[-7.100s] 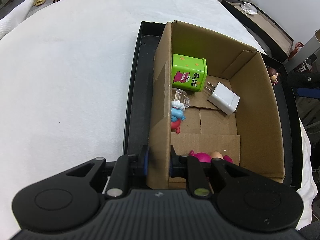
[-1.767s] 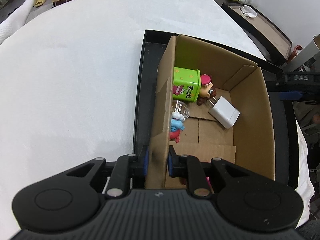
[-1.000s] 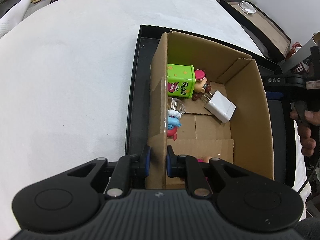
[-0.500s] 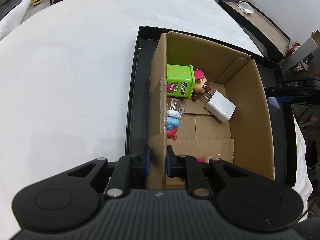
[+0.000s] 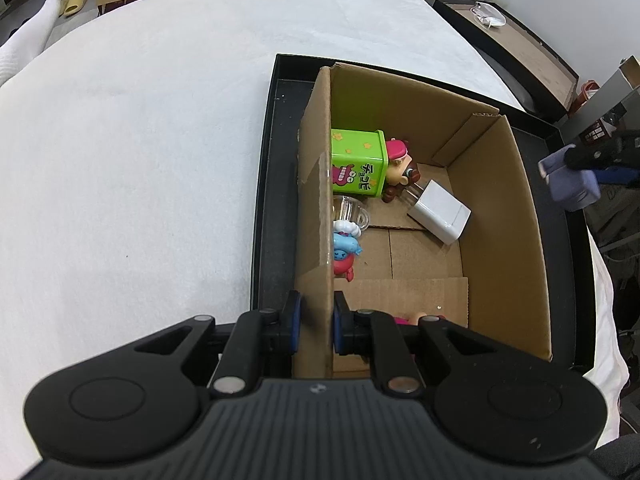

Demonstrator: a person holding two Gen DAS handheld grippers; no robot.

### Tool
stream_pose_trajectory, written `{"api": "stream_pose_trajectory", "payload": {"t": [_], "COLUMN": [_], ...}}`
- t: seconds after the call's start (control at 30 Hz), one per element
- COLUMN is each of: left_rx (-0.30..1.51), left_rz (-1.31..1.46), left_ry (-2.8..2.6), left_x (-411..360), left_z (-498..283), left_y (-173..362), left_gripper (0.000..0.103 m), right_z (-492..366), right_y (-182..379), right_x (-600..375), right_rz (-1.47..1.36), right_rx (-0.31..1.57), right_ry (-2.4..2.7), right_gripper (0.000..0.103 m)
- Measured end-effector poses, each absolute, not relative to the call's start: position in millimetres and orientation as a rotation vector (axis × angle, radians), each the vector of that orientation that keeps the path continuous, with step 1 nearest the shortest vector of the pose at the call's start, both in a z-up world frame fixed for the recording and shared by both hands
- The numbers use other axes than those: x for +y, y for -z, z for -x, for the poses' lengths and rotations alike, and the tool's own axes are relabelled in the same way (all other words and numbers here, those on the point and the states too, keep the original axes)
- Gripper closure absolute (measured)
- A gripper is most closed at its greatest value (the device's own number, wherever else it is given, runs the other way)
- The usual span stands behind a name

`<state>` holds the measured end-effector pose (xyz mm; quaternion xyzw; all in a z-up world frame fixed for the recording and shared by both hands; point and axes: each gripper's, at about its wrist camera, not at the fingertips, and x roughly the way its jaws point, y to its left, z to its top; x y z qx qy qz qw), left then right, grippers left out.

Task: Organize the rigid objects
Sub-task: 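Carry the lavender charger into the box and release with the right tool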

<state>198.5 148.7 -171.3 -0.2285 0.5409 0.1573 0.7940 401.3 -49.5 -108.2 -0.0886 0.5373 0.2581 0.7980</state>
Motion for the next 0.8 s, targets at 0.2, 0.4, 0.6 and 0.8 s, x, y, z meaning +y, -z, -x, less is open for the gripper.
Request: {"api": "stream_pose_trajectory", "payload": {"t": [0.2, 0.4, 0.6, 0.8], "left_rx": [1.163, 1.159, 1.157, 1.151], "left_rz": [0.489, 0.490, 0.493, 0.496], "left_ry": [-0.336, -0.327, -0.319, -0.312], "left_x": [148.5, 148.9, 150.3, 151.2], "left_z": [-198.0, -196.8, -195.9, -194.1], "left_y": [171.4, 171.1, 171.2, 170.4], "left_gripper": [0.089, 0.088, 0.088, 0.088], "right_z": [-395.2, -385.6, -378.0, -364.4], "right_y": [89.0, 74.0, 67.0, 59.0], "right_x": [-48.7, -43.9, -36.2, -24.9], "right_rz": [0.176, 0.176, 0.173, 0.175], "right_rx": [1.128, 1.107, 1.102, 1.090], "right_ry": [-0.568, -0.582, -0.602, -0.629], "right_gripper": [0.060, 0.060, 0.060, 0.060]}}
